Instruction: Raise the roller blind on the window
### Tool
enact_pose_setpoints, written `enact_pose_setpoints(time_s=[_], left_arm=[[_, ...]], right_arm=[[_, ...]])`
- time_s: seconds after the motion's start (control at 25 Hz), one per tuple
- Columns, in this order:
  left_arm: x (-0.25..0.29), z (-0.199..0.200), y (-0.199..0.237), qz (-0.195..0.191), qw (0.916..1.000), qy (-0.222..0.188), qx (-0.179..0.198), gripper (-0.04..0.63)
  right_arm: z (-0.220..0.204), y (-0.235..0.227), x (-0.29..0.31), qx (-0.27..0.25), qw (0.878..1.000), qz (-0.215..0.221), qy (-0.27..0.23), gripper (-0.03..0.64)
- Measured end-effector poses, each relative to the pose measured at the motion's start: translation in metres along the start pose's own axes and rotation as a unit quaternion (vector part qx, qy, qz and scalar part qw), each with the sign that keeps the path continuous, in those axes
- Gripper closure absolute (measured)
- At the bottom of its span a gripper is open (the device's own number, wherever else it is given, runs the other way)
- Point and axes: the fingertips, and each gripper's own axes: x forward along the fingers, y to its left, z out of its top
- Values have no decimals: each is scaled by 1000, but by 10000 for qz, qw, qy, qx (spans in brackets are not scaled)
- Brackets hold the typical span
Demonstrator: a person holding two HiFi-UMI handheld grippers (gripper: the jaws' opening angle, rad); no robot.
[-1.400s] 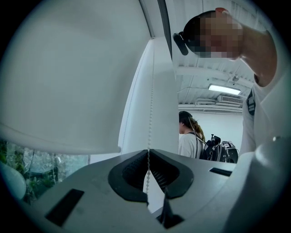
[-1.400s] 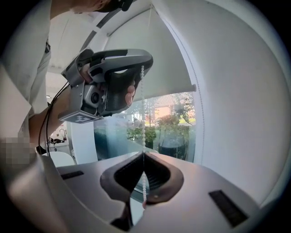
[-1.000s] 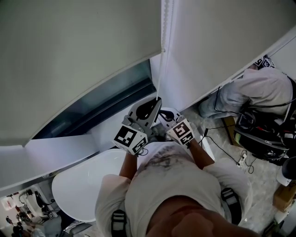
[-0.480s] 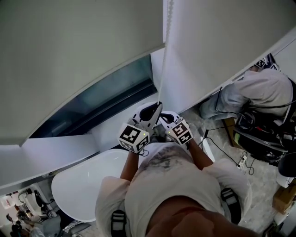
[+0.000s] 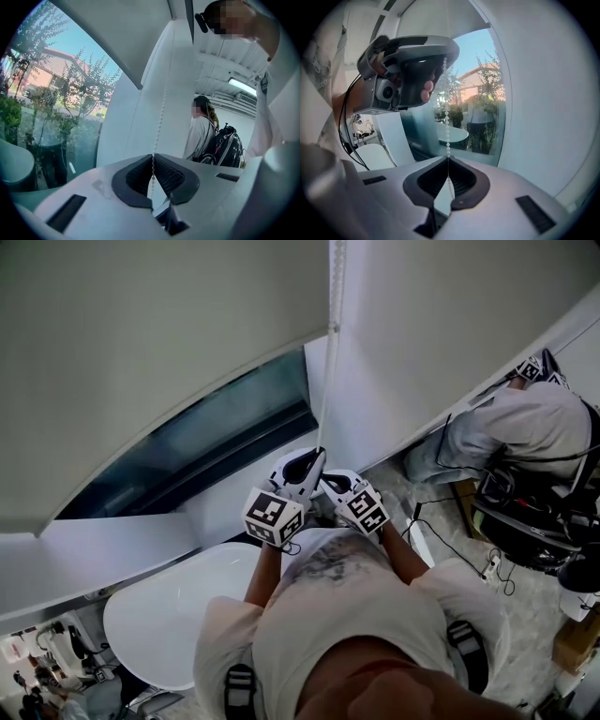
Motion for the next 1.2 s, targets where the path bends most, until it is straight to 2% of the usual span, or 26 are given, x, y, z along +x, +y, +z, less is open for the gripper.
enact_pose_setpoints(time_s=[0.16, 0.36, 0.52, 0.6, 0.64, 0.88, 1.2], left_arm=[[2, 3, -2, 9, 10000, -8, 46, 581], [1, 2, 3, 19, 10000, -22, 49, 581], [2, 6, 0, 24, 10000, -46, 53, 580], [3, 6, 0, 26, 10000, -53, 55, 581], [3, 4, 1, 29, 10000, -54, 54, 580], [-5, 7, 6, 36, 10000, -77, 48, 580], [-4, 9, 7, 22, 9999, -105, 38, 580]], right_arm=[[10, 2, -13, -517, 9985, -181, -61, 554], [39, 3, -35, -618, 9969, -325, -369, 554], [81, 1, -66, -681, 9943, -394, -721, 544], [102, -2, -79, -717, 9923, -434, -907, 489], [112, -4, -85, -743, 9908, -474, -1028, 482], [193, -4, -120, -808, 9774, -604, -1857, 479], [276, 0, -143, -1036, 9602, -613, -2520, 479]])
